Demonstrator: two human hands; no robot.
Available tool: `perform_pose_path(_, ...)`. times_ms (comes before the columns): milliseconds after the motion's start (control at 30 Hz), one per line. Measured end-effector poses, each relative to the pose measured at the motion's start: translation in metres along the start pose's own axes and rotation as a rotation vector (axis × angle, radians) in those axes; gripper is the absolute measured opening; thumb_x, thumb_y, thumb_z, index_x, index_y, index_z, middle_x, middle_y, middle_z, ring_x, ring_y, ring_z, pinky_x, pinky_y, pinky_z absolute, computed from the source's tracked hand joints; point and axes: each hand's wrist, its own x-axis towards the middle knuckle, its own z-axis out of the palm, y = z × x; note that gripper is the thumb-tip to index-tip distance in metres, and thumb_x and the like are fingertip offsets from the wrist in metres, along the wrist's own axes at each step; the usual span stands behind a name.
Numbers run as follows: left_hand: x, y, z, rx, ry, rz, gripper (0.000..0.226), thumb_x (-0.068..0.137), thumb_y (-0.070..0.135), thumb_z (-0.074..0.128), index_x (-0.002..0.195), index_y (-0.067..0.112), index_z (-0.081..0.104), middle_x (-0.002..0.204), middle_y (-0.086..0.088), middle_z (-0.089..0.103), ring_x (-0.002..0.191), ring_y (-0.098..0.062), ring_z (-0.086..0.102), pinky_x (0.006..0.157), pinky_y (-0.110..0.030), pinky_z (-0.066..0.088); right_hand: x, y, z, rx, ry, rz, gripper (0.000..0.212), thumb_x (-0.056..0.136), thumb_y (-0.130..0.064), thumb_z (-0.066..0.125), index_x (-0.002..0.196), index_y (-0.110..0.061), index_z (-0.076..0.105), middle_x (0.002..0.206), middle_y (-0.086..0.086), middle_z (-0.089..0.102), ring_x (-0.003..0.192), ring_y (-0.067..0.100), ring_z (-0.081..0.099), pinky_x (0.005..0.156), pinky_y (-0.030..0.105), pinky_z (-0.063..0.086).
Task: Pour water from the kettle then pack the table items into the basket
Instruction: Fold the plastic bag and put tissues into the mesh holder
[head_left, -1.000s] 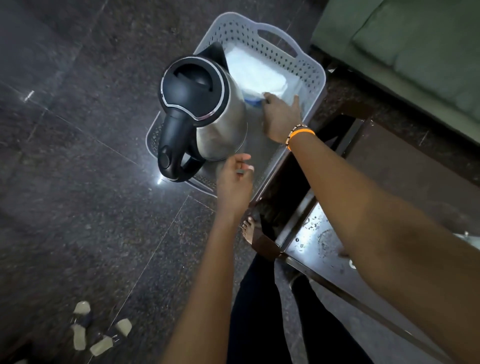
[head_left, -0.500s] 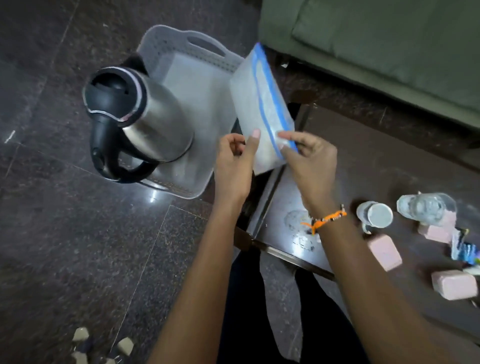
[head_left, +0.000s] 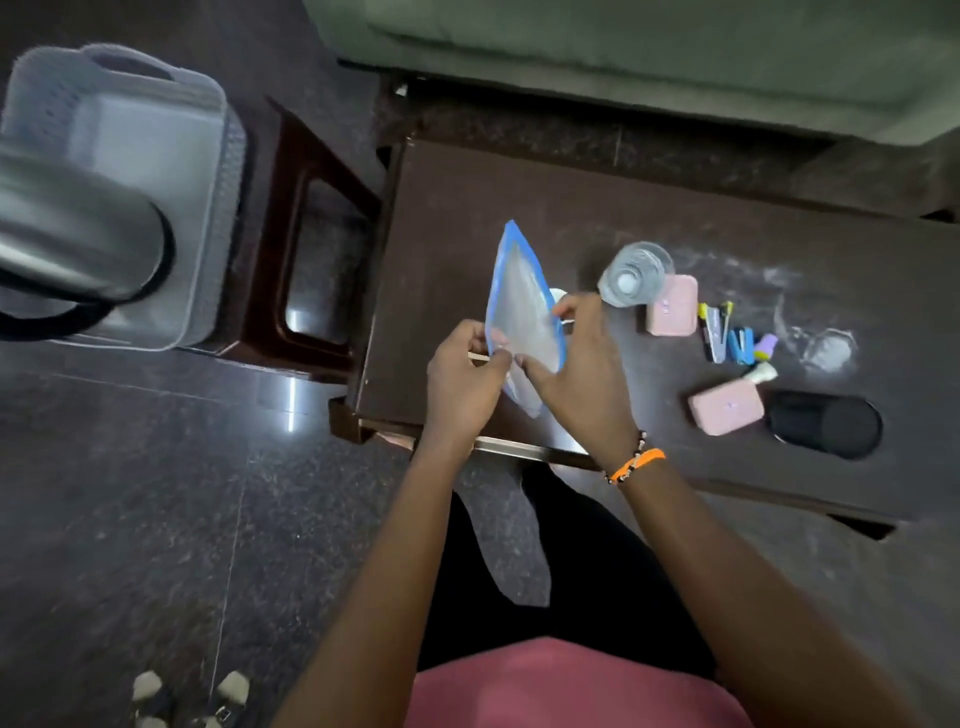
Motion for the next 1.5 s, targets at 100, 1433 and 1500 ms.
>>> perform_pose_path(100,-0.016,0.001,0.032,0.072,0.024,0.006,0.009,0.081,0.014,0.058,0.075,0.02,0.061,0.077,0.0,0.064,0.07,-0.013,0.058,0.07,-0.034,0.049,-0.008,0.017,-0.035,0.022,0.041,0.006,0.026,0.073,0.004,0.051,0.096,-0.006,0.042,0.09,0.005,0.049,0.073,0.031,0.052,0.065,0.051,0.048)
perform_pose_path(1433,-0.065,0.018,0.103,0.193,0.106,0.272,0.004,0.083,0.007,0.058,0.083,0.01,0.058,0.067,0.012,0.052,0.057,0.006,0.05,0.054,-0.002,0.037,-0.003,0.067,-0.071,-0.245,-0.206,0.174,0.024,0.087,-0.01,0.051,0.103,0.0,0.065,0.112,0.016,0.067,0.107,0.03,0.059,0.089,0.034,0.04)
perform_pose_path(1500,-0.062,0.018,0.101,0.219,0.119,0.254,0.006,0.082,0.005,0.056,0.083,0.011,0.057,0.068,0.012,0.052,0.059,0.0,0.049,0.054,-0.002,0.037,-0.013,0.064,-0.083,-0.105,-0.053,0.139,0.019,0.081,-0.006,0.057,0.095,-0.008,0.07,0.104,0.007,0.071,0.096,0.022,0.062,0.083,0.028,0.043)
